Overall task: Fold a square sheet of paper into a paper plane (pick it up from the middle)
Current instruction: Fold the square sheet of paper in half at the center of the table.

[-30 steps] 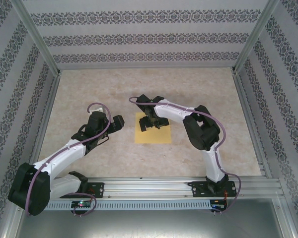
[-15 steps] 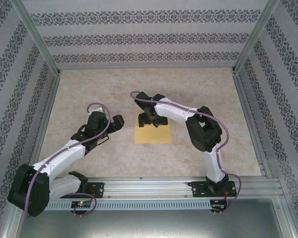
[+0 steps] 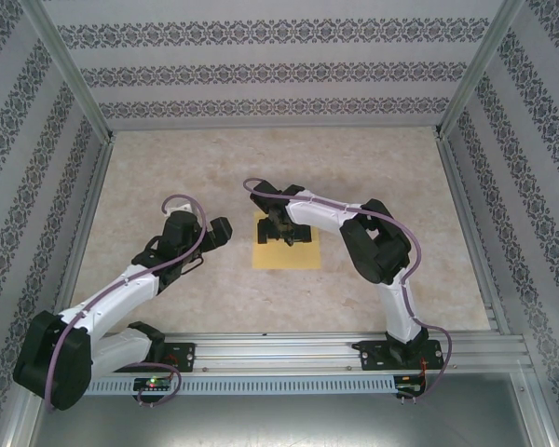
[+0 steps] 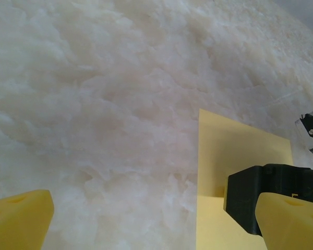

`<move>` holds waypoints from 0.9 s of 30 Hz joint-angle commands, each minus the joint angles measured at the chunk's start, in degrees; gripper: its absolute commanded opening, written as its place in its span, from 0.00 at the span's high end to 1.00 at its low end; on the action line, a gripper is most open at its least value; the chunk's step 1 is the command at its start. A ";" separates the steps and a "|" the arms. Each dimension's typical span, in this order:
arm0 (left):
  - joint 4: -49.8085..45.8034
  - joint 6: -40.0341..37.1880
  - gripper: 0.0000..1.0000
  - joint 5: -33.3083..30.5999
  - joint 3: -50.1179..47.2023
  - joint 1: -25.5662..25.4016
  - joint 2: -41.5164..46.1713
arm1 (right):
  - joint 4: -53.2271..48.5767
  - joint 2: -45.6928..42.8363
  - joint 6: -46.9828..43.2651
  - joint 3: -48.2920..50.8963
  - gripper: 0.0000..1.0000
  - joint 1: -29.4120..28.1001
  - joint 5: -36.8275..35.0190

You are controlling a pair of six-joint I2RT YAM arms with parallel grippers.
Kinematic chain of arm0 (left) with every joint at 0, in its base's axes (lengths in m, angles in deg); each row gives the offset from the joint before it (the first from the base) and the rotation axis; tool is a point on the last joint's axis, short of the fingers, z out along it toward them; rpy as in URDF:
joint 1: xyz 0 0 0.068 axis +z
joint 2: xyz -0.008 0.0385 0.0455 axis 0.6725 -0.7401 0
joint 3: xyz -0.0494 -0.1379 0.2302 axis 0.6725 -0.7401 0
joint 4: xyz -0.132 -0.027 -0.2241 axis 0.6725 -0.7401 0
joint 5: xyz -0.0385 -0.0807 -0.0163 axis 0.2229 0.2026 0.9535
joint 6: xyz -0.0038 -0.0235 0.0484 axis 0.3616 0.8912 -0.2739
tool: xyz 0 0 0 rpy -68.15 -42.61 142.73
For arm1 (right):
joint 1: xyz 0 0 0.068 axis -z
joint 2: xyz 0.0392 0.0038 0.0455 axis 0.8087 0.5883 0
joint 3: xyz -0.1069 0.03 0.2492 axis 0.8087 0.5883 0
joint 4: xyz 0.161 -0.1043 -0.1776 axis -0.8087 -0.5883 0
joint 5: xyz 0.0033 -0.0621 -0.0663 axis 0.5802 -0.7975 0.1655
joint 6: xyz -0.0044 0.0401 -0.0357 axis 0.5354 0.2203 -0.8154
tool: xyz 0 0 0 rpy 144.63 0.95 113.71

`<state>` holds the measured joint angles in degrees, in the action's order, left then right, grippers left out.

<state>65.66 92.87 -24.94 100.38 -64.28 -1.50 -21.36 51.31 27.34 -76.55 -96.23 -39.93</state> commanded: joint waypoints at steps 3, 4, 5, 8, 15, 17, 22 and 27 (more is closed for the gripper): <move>-0.96 -0.82 0.00 -0.91 -0.08 0.05 0.47 | -0.15 3.43 -0.55 3.28 0.04 -0.38 2.93; -1.00 -0.85 0.00 -0.77 0.14 0.03 0.30 | -0.08 3.29 -0.95 3.19 0.04 -0.42 3.11; -0.97 -0.91 0.00 -0.63 0.27 0.03 0.15 | -0.06 3.14 -1.75 3.05 0.04 -0.43 3.59; -0.89 -0.57 0.00 -0.37 0.32 -0.01 0.07 | -1.53 2.06 -3.55 1.10 0.04 -0.55 3.15; -1.48 -0.61 0.00 -0.35 0.54 0.02 0.69 | -2.59 -4.00 -4.56 -1.60 0.03 -0.13 0.23; -1.94 -0.66 0.00 -0.46 0.72 -0.02 0.78 | -2.32 -4.64 -3.98 -1.17 0.02 0.07 -1.05; -1.87 -0.74 0.00 -0.53 0.72 0.04 0.57 | -1.53 -1.95 -3.35 0.37 0.03 0.56 0.24; -1.34 -0.66 0.00 -0.30 0.67 0.04 -0.14 | -0.32 1.45 -2.81 2.00 0.02 0.29 2.88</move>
<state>65.33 92.85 -25.03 100.22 -64.28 -1.48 -21.52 50.17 23.91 -76.09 -96.10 -38.24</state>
